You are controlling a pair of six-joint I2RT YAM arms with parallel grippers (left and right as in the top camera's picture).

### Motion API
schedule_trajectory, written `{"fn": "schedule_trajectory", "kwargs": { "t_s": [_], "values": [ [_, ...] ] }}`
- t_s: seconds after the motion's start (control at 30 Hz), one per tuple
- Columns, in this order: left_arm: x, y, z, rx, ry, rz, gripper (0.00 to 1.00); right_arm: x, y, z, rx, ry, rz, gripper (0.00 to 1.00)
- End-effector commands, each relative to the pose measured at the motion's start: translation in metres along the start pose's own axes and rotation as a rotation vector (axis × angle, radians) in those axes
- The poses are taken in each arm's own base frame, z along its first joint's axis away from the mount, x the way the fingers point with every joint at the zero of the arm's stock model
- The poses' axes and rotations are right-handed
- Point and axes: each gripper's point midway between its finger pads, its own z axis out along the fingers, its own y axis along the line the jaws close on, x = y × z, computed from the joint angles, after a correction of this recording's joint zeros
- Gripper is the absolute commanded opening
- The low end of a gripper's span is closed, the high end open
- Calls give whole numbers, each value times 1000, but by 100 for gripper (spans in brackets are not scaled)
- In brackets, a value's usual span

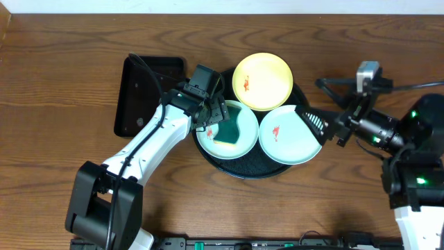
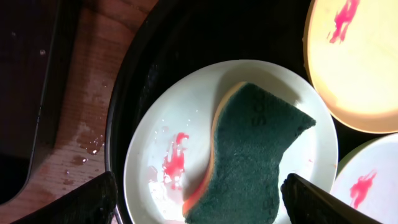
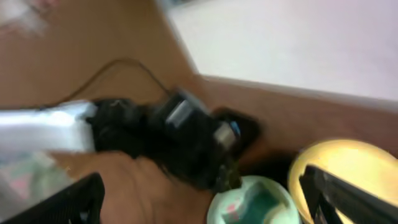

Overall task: Clean dirty plates on tray and stack at the side
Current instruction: 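Move the right gripper toward the left pale green plate's rim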

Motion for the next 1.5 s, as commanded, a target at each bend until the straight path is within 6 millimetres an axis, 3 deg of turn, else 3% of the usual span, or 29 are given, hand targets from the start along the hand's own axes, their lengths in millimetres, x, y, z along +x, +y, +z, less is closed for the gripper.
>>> {"fn": "schedule_trajectory", "kwargs": {
  "t_s": [0.0, 0.07, 0.17, 0.27, 0.47, 0.63, 0.67, 0.77, 0.8, 0.87, 1.0, 1.17, 1.33, 1.47],
  "values": [
    [-3, 1, -2, -3, -10, -1, 86, -10, -49, -12, 380, 33, -70, 99],
    [-3, 1, -2, -3, -10, -1, 86, -1, -66, -22, 550, 134, -53, 99],
    [-3, 0, -2, -3, -11, -1, 86, 10, -70, -24, 632, 269, -34, 99],
    [-4, 0, -2, -3, -11, -1, 86, 24, -64, -13, 586, 383, -18, 99],
    [-4, 0, -2, -3, -11, -1, 86, 37, -49, 19, 404, 426, 26, 99],
    [-4, 0, -2, -3, -11, -1, 86, 48, -52, 37, 361, 462, 53, 99],
    [-4, 0, -2, -3, -11, -1, 86, 52, -56, 41, 368, 478, 52, 96],
    [-4, 0, -2, -3, -11, -1, 86, 65, -80, 41, 502, 505, 165, 61],
    [-4, 0, -2, -3, -11, -1, 86, 71, -85, 40, 532, 523, 196, 61],
    [-4, 0, -2, -3, -11, -1, 86, 87, -92, 42, 553, 591, 227, 73],
    [-3, 1, -2, -4, -10, -1, 86, 108, -103, 39, 605, 744, 278, 84],
    [-4, 0, -2, -3, -11, -1, 86, 109, -114, 41, 670, 841, 290, 98],
    [-4, 0, -2, -3, -11, -1, 86, 94, -112, 68, 625, 735, 302, 99],
    [-3, 1, -2, -4, -10, -1, 86, 93, -113, 72, 636, 700, 354, 99]
  ]
}}
